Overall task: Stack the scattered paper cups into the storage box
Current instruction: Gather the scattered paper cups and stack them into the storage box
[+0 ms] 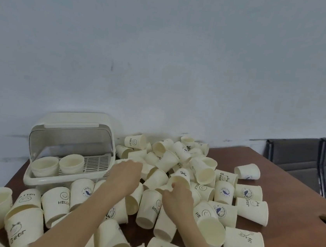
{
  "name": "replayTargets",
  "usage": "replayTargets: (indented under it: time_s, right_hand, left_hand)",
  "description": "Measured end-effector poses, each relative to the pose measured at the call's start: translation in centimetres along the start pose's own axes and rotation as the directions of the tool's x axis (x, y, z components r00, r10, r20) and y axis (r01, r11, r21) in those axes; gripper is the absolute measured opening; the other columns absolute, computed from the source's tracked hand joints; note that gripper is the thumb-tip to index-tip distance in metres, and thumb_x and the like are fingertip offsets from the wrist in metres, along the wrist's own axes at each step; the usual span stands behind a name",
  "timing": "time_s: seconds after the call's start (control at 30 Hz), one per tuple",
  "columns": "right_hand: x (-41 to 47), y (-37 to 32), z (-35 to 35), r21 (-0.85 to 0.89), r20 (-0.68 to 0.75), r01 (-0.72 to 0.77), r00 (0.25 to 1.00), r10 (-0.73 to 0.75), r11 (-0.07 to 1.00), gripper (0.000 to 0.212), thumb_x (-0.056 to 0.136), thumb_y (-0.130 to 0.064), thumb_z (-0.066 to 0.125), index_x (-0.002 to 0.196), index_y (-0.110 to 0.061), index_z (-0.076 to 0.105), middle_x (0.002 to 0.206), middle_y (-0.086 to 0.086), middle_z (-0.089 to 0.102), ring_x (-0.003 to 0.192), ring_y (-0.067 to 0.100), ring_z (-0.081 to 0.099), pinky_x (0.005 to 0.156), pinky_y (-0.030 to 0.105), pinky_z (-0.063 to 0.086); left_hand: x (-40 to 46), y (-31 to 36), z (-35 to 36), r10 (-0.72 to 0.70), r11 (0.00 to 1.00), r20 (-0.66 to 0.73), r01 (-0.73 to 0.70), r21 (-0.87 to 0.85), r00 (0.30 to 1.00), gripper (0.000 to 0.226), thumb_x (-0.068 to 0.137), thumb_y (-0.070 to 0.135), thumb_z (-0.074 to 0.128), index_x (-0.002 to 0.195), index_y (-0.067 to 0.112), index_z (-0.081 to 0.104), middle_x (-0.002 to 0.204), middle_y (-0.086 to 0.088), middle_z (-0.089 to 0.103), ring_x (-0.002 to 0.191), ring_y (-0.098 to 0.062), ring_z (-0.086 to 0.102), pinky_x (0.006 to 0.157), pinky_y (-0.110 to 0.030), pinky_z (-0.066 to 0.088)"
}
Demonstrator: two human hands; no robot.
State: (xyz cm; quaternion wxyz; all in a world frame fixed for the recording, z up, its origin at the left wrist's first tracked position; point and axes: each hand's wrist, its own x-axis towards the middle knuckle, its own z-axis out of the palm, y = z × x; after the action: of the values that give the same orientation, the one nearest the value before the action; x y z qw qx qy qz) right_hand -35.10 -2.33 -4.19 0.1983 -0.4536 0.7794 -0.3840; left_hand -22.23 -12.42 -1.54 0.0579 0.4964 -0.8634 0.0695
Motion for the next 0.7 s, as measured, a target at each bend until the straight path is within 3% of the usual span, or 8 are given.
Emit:
replayTargets:
  time_s: [0.03, 0.1, 0.2, 0.27, 0.33, 0.43, 0.57, 0.7]
  right_hand:
    - [0.2, -0.3, 0.1, 0.006, -0.019, -0.024, 1.000, 0.024, 1.000, 0.012, 0.087, -0.013, 0.049, 0.076, -0.009, 0.052, 0.071, 0.003, 0.054, 0.062, 0.015, 0.050, 0.059, 0.029, 0.037]
    - [1.1, -0.4, 0.8, 0.016, -0.053, -0.079, 0.995, 0.080, 0.997, 0.020, 0.086, -0.012, 0.049, 0.067, -0.011, 0.042, 0.064, 0.000, 0.044, 0.054, 0.011, 0.040, 0.050, 0.026, 0.031]
    - [2.9, -0.1, 2.7, 0.076, -0.074, -0.153, 0.985, 0.158, 0.985, 0.014, 0.081, -0.016, 0.048, 0.073, -0.005, 0.054, 0.070, 0.004, 0.062, 0.063, 0.017, 0.059, 0.058, 0.033, 0.051]
    - [3.9, -0.2, 3.5, 0.133, -0.045, -0.215, 0.974, 0.223, 0.967, 0.015, 0.081, -0.015, 0.046, 0.079, -0.006, 0.057, 0.075, 0.009, 0.069, 0.068, 0.022, 0.065, 0.066, 0.035, 0.056]
    - [4.1, -0.9, 3.5, 0.156, -0.043, -0.245, 0.966, 0.254, 0.957, 0.015, 0.083, -0.011, 0.044, 0.075, -0.008, 0.056, 0.071, 0.007, 0.071, 0.061, 0.019, 0.062, 0.054, 0.026, 0.048]
    - [4.8, -1.6, 3.3, -0.002, -0.082, -0.266, 0.961, 0.265, 0.964, 0.024, 0.085, -0.009, 0.045, 0.072, -0.010, 0.065, 0.068, -0.001, 0.070, 0.058, 0.011, 0.058, 0.044, 0.021, 0.032]
    - [5.4, -1.9, 3.3, -0.062, -0.180, -0.314, 0.937, 0.299, 0.947, 0.019, 0.088, -0.015, 0.051, 0.088, -0.012, 0.069, 0.088, -0.003, 0.071, 0.073, 0.012, 0.057, 0.046, 0.019, 0.026]
    - [5.8, -2.0, 3.0, -0.049, -0.251, -0.297, 0.928, 0.276, 0.954, 0.018, 0.093, -0.009, 0.048, 0.103, -0.004, 0.063, 0.102, 0.005, 0.062, 0.084, 0.017, 0.052, 0.054, 0.016, 0.033]
  left_hand:
    - [-0.3, 0.2, -0.4, 0.002, 1.000, -0.026, -0.002, -0.015, 1.000, 0.013, 0.092, 0.007, 0.040, 0.091, 0.017, 0.048, 0.082, 0.000, 0.048, 0.076, -0.020, 0.049, 0.062, -0.031, 0.035]
    - [-0.9, 0.7, -1.0, 0.000, 0.999, -0.074, -0.003, -0.038, 0.997, 0.010, 0.093, 0.011, 0.040, 0.089, 0.018, 0.046, 0.078, 0.001, 0.044, 0.075, -0.020, 0.047, 0.061, -0.032, 0.033]
    - [-1.6, 1.0, -1.4, 0.009, 0.997, -0.117, -0.017, -0.071, 0.993, 0.012, 0.096, 0.016, 0.039, 0.094, 0.017, 0.051, 0.081, 0.000, 0.048, 0.073, -0.021, 0.048, 0.060, -0.032, 0.033]
    - [-2.2, 0.9, -1.6, 0.011, 0.995, -0.147, -0.026, -0.101, 0.989, 0.013, 0.096, 0.019, 0.039, 0.094, 0.017, 0.051, 0.084, 0.000, 0.053, 0.074, -0.021, 0.051, 0.059, -0.031, 0.034]
    - [-2.8, 0.7, -1.7, 0.007, 0.991, -0.179, -0.031, -0.131, 0.984, 0.015, 0.097, 0.021, 0.037, 0.092, 0.017, 0.050, 0.087, -0.001, 0.058, 0.077, -0.022, 0.055, 0.059, -0.031, 0.034]
    - [-3.7, 0.2, -1.9, -0.008, 0.984, -0.207, -0.030, -0.177, 0.978, 0.017, 0.098, 0.022, 0.034, 0.090, 0.018, 0.049, 0.086, -0.001, 0.059, 0.077, -0.022, 0.055, 0.059, -0.031, 0.033]
    - [-4.6, -0.7, -2.1, -0.016, 0.978, -0.218, -0.029, -0.205, 0.976, 0.017, 0.098, 0.022, 0.034, 0.089, 0.019, 0.048, 0.086, -0.001, 0.060, 0.075, -0.021, 0.055, 0.059, -0.031, 0.034]
    - [-5.3, -1.4, -2.3, -0.037, 0.977, -0.222, -0.011, -0.213, 0.974, 0.018, 0.099, 0.023, 0.034, 0.092, 0.019, 0.050, 0.087, -0.001, 0.061, 0.078, -0.021, 0.055, 0.060, -0.032, 0.037]
